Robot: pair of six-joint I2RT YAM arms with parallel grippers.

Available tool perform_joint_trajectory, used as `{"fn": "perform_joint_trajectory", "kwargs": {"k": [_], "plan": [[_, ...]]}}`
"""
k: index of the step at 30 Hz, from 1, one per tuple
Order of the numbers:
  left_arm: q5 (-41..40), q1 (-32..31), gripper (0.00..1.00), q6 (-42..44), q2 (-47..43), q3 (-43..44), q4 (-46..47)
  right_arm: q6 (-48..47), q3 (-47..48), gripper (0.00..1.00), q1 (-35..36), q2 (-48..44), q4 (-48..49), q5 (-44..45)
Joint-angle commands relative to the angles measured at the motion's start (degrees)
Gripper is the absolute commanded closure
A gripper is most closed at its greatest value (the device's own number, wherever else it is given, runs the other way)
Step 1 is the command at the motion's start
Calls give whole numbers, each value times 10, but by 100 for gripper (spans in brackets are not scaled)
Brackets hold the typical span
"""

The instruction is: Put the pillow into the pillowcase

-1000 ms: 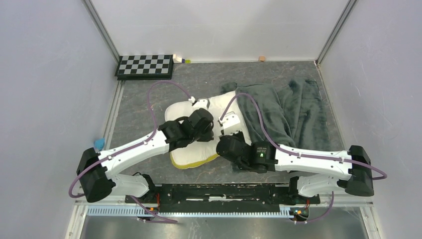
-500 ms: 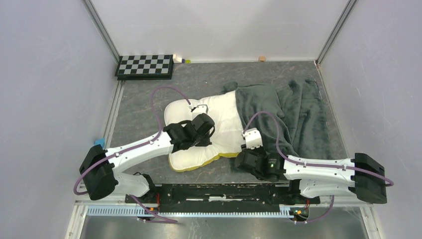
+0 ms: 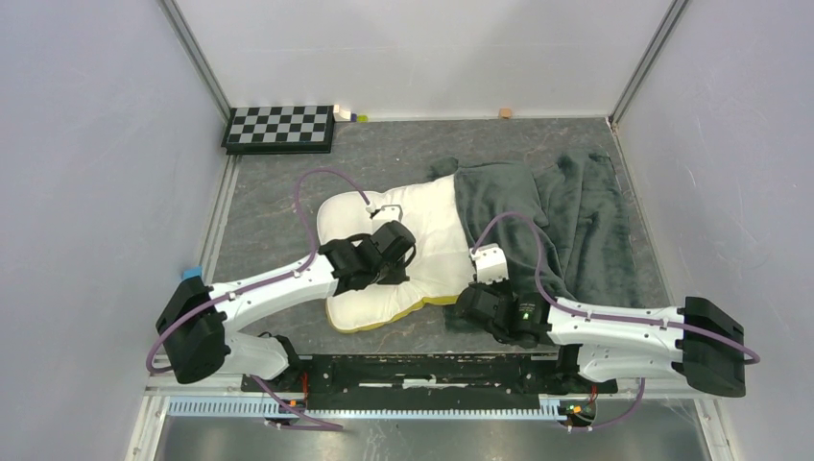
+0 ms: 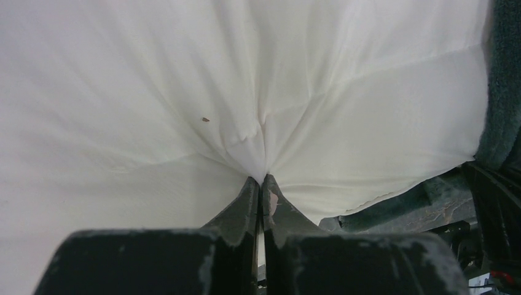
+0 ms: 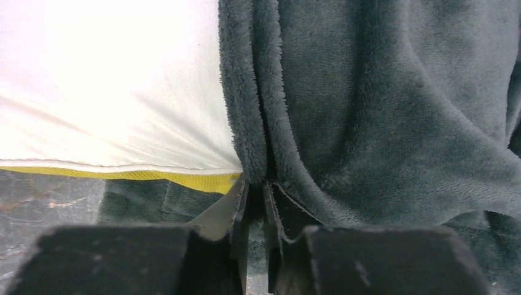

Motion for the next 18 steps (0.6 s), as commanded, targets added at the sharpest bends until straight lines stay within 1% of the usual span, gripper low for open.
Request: {"fn": "perform_joint_trajectory", "kwargs": {"k": [1, 2, 5, 7, 9, 11, 13, 15, 18], "plan": [[-13, 1, 98, -17, -2, 1, 28, -19, 46, 95, 2, 5, -2, -10], [-13, 1, 98, -15, -3, 2, 28, -33, 70, 100, 10, 5, -1, -13], [-11, -3, 98, -7, -5, 9, 29, -83, 160, 100, 47, 23, 0, -17], [-13, -11, 98, -2, -4, 20, 28, -116, 241, 100, 65, 50, -4, -27], [-15, -26, 98, -2, -12, 33, 27, -146, 296, 100, 72, 71, 4, -41], [-18, -46, 98, -4, -27, 50, 24, -175, 332, 100, 71, 81, 16, -49], [-27, -78, 98, -7, -51, 74, 11, -193, 376, 100, 65, 89, 1, -38], [-30, -111, 98, -7, -70, 111, -12, -209, 421, 100, 58, 93, -11, -45], [-5, -162, 97, -3, -84, 187, -50, -231, 491, 100, 57, 103, -30, -40]]}}
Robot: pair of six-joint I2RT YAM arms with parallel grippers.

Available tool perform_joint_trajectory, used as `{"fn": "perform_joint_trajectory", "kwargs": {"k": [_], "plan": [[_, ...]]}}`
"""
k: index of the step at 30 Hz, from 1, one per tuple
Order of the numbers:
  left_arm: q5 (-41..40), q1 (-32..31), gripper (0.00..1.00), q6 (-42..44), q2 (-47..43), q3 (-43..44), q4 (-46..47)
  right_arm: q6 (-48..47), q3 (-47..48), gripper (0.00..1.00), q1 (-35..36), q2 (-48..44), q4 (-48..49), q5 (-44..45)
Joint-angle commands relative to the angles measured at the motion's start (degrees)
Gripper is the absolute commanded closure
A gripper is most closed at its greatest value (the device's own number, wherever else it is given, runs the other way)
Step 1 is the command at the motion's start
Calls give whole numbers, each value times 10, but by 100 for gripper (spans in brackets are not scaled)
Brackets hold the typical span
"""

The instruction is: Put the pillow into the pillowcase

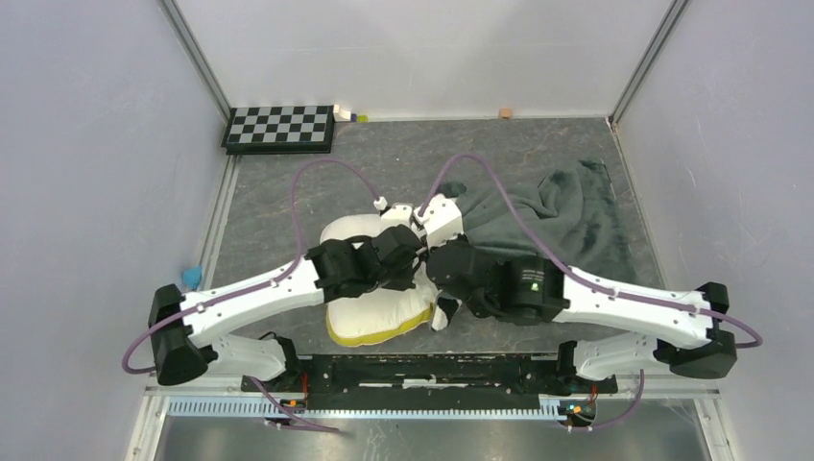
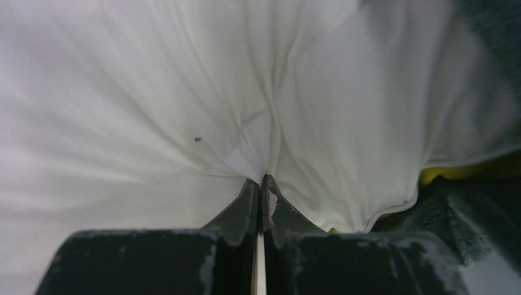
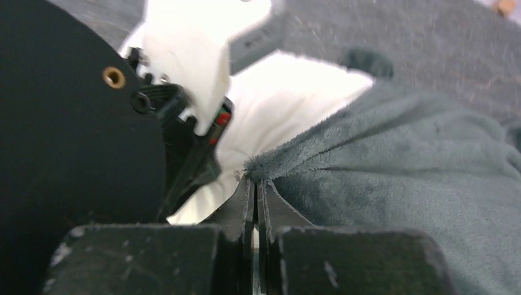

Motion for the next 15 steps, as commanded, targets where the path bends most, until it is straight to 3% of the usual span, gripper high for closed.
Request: {"fn": "perform_joint_trajectory", "kwargs": {"k": [1, 5, 7, 10, 14, 15], "plan": [[30, -103, 97, -3, -55, 151, 18, -48, 128, 100, -6, 20, 32, 2], [63, -116, 97, -8, -56, 216, -24, -87, 200, 100, -55, 65, 30, -23], [46, -105, 92, -8, -60, 233, -51, -101, 204, 100, -111, 89, 52, -70], [105, -20, 84, -13, -82, 212, -46, -109, 190, 100, -208, 138, 90, -156], [159, 104, 60, 29, -86, 201, -48, -114, 193, 100, -288, 248, 135, -227], [168, 126, 49, 41, -80, 209, -55, -113, 194, 100, -299, 272, 147, -244]]}}
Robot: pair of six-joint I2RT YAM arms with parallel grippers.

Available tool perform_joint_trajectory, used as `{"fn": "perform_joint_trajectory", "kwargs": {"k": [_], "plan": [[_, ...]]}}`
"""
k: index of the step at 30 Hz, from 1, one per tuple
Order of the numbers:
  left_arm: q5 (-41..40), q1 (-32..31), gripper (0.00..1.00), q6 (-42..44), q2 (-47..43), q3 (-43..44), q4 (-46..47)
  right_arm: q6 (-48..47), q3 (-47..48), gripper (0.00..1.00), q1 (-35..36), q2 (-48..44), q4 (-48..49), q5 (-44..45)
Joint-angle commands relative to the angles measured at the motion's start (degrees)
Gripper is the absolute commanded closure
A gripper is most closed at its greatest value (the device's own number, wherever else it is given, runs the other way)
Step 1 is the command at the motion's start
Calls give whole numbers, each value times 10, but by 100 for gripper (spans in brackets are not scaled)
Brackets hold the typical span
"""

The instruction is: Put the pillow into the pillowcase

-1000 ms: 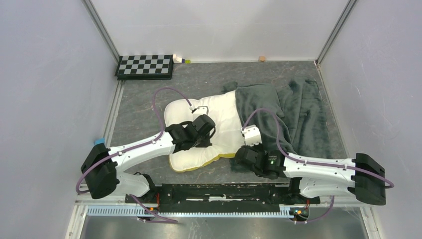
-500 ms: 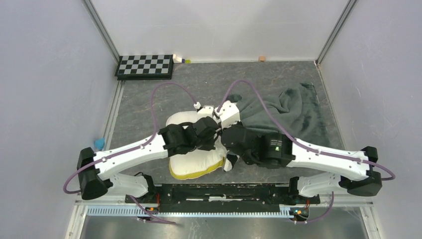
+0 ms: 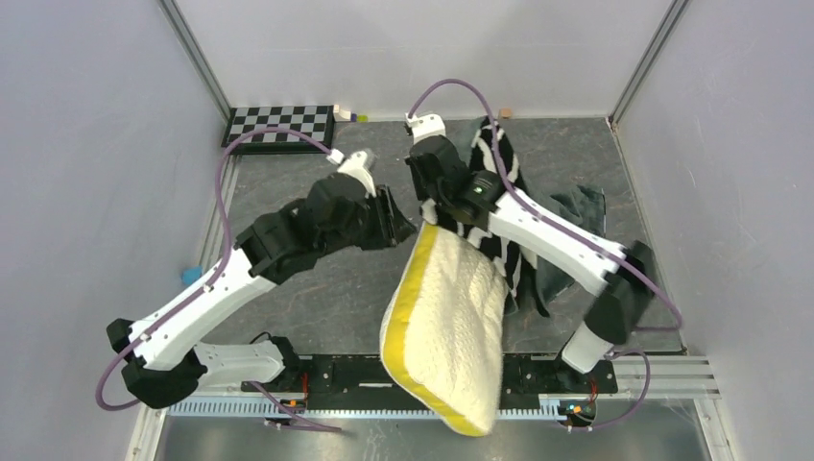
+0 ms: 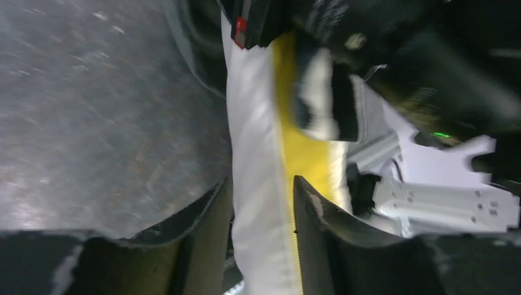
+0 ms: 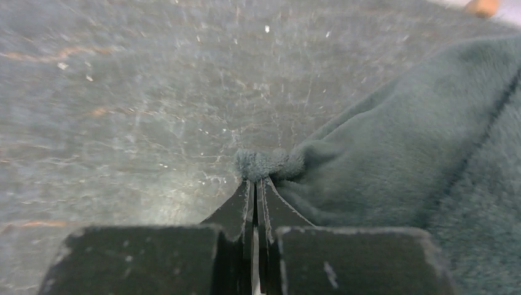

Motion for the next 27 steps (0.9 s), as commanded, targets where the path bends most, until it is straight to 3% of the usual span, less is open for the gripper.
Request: {"fn": "perform_joint_trajectory", "kwargs": {"k": [1, 5, 10, 12, 16, 19, 24, 27], "plan": [[43, 100, 43, 57, 3, 18, 8, -13, 2, 100, -59, 112, 78, -114], [27, 164, 19, 95, 2, 27, -25, -4, 20, 100, -83, 187, 105, -146], [6, 177, 0, 99, -13, -62, -43, -17, 86, 100, -95, 216, 91, -158], [-9, 177, 0, 77, -32, -129, -30, -25, 98, 89, -96, 209, 90, -163], [27, 177, 0, 6, -77, -268, 27, -46, 110, 45, -95, 180, 71, -167], [8, 177, 0, -42, -124, -333, 23, -66, 86, 26, -95, 140, 60, -151], [20, 176, 0, -91, -162, -402, 21, -89, -44, 15, -87, 47, 73, -143], [49, 176, 0, -100, -155, -435, 71, -113, -145, 9, -71, -2, 94, -135]]}}
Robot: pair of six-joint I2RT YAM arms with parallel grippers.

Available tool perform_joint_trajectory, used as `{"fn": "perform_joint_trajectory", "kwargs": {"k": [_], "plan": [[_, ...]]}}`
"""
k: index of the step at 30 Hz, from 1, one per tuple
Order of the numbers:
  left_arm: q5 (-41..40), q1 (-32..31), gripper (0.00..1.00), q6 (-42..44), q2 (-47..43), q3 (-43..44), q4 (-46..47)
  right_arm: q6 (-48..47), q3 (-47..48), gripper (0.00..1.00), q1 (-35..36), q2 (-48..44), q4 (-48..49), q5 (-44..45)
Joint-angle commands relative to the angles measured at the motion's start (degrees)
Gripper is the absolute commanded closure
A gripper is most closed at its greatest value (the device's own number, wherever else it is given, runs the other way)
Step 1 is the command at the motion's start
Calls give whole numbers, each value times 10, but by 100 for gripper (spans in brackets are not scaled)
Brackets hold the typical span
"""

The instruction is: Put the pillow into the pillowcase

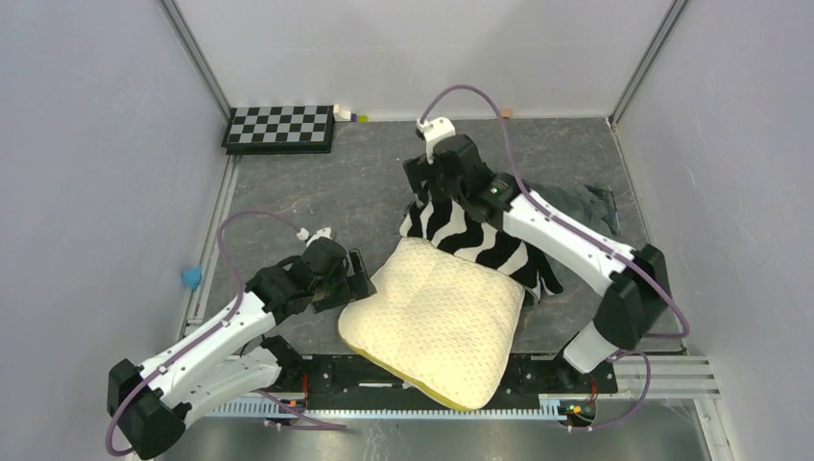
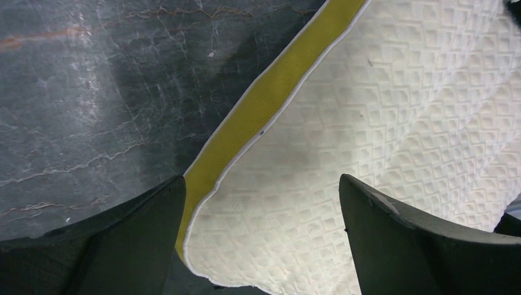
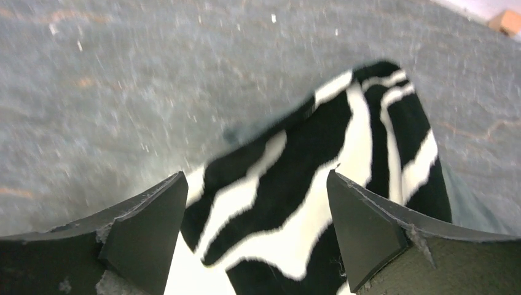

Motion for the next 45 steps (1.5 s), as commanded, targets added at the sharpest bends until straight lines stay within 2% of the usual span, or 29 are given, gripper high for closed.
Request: {"fn": "perform_joint_trajectory", "kwargs": {"k": [1, 5, 8, 10, 13, 15, 16, 18, 20, 22, 25, 27, 33, 34, 35, 37, 40, 41, 42, 44, 45], "plan": [[43, -1, 0, -57, 12, -43, 89, -47, -130, 7, 22, -60, 22, 9], [68, -1, 2, -48, 70, -43, 150, -76, -193, 2, 39, -58, 38, -1], [56, 2, 18, -36, 102, -29, 169, -90, -223, 2, 43, -45, 66, 1], [53, 14, 37, -24, 121, -17, 175, -93, -217, 2, 43, -21, 66, 7], [56, 37, 73, 0, 148, 4, 180, -93, -195, 5, 41, 12, 58, 56], [53, 55, 88, 18, 160, 20, 177, -86, -162, 20, 38, 28, 40, 80], [52, 64, 96, 27, 166, 26, 175, -79, -144, 37, 38, 35, 31, 90], [54, 85, 98, 46, 183, 45, 172, -61, -98, 69, 41, 42, 5, 81], [55, 104, 98, 64, 209, 71, 174, -35, -35, 87, 62, 53, -26, 58], [60, 120, 98, 79, 246, 110, 180, -12, 21, 99, 103, 70, -57, 35], [64, 133, 98, 92, 311, 192, 189, 21, 61, 100, 159, 91, -59, -10], [62, 136, 98, 98, 353, 251, 182, 44, 50, 100, 163, 99, -34, -56], [68, 189, 98, 124, 447, 360, 161, 52, 46, 99, 128, 98, -41, -55], [85, 198, 98, 132, 460, 371, 157, 49, 50, 96, 124, 96, -44, -53], [91, 208, 97, 137, 470, 383, 153, 46, 55, 90, 120, 94, -49, -48], [99, 220, 91, 150, 480, 400, 148, 37, 74, 74, 114, 90, -64, -40], [92, 229, 60, 174, 476, 423, 127, 24, 91, 41, 106, 71, -86, -8], [84, 231, 43, 178, 470, 426, 123, 22, 90, 31, 102, 59, -90, 3], [77, 233, 32, 183, 460, 427, 118, 21, 86, 23, 97, 44, -94, 15], [73, 234, 23, 191, 441, 426, 109, 20, 68, 11, 89, 11, -99, 47], [73, 233, 17, 193, 429, 423, 104, 21, 55, 8, 86, -7, -101, 65]]}}
